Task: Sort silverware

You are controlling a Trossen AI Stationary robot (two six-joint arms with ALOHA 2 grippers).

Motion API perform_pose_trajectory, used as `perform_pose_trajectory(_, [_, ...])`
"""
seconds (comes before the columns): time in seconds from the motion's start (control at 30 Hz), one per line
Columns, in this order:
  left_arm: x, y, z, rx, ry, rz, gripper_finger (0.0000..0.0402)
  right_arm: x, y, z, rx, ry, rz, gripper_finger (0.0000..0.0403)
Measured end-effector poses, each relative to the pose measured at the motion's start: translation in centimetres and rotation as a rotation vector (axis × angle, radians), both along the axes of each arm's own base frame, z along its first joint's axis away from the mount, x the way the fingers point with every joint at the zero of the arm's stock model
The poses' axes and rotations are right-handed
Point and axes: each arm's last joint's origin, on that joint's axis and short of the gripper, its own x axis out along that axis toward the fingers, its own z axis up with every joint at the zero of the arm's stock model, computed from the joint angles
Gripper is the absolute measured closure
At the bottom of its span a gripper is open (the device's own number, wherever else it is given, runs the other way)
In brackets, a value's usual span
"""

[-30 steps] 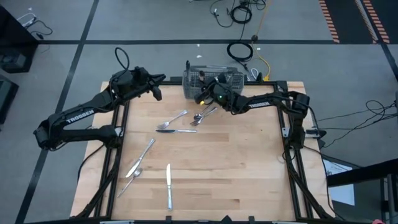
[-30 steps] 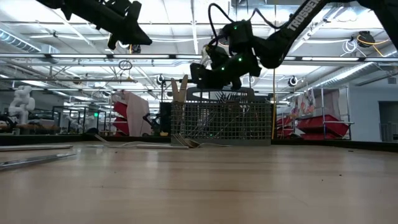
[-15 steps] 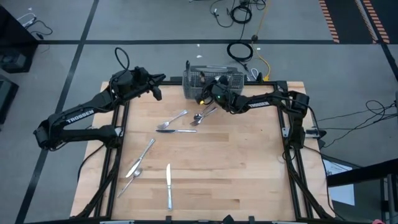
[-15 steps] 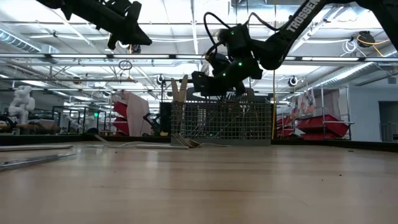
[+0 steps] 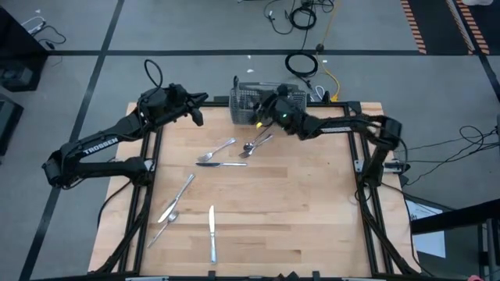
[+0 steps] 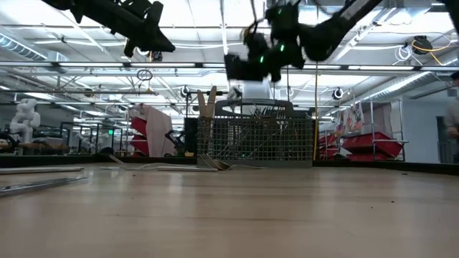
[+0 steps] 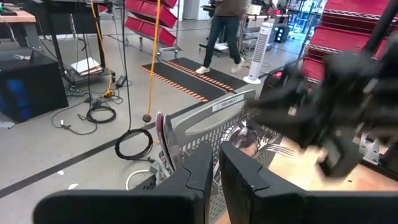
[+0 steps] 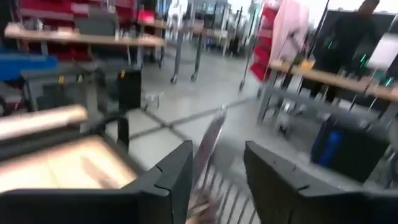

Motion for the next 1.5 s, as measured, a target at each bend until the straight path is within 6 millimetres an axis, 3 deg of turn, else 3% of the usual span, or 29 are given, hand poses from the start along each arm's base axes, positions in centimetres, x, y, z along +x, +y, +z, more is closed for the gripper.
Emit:
perform_pose_trajectory(0.17, [0.0, 0.0, 0.0, -0.006, -0.005, -0.003, 0.0364, -2.5, 1.1, 7.1, -0.139, 0.073, 0.028, 0.0242])
perform_pose_trajectory(0.27, [-0.2, -0.1, 0.2, -0.001, -0.013, -0.003, 0.0364, -4.1, 3.0, 11.0, -0.176, 0.213, 0.212, 0.0237])
perform_pose_trajectory(0.33, [-0.3, -0.2, 0.4, 0.005, -0.020, -0.003, 0.0364, -4.5, 4.5, 11.9, -0.147, 0.356, 0.351, 0.0238])
perform_pose_trajectory(0.47, [-0.8, -0.5, 0.8, 0.017, -0.039, -0.006, 0.0364, -4.2, 6.8, 8.6, 0.027, 0.646, 0.600, 0.0240])
perform_pose_trajectory(0.6, [-1.3, -1.1, 1.1, 0.014, -0.050, -0.072, 0.0364, -2.9, 7.9, 5.7, 0.105, 0.777, 0.707, 0.0240])
perform_pose_trajectory(0.8, [-2.5, -2.1, 1.0, -0.030, -0.004, -0.106, 0.0364, 0.8, 7.3, 0.8, 0.030, 0.880, 0.771, 0.0240])
perform_pose_trajectory(1.0, [-3.7, -2.9, 1.3, -0.031, -0.003, -0.109, 0.0364, 2.6, 5.6, -4.2, -0.002, 1.002, 0.828, 0.0241])
perform_pose_trajectory(1.23, [-4.3, -3.3, 1.4, -0.052, -0.015, -0.106, 0.0364, 3.6, 3.9, -8.0, 0.068, 1.014, 0.812, 0.0241])
perform_pose_trajectory(1.5, [-4.4, -3.4, 0.8, -0.091, 0.035, -0.105, 0.0364, 4.5, 3.8, -9.8, 0.108, 0.974, 0.783, 0.0241])
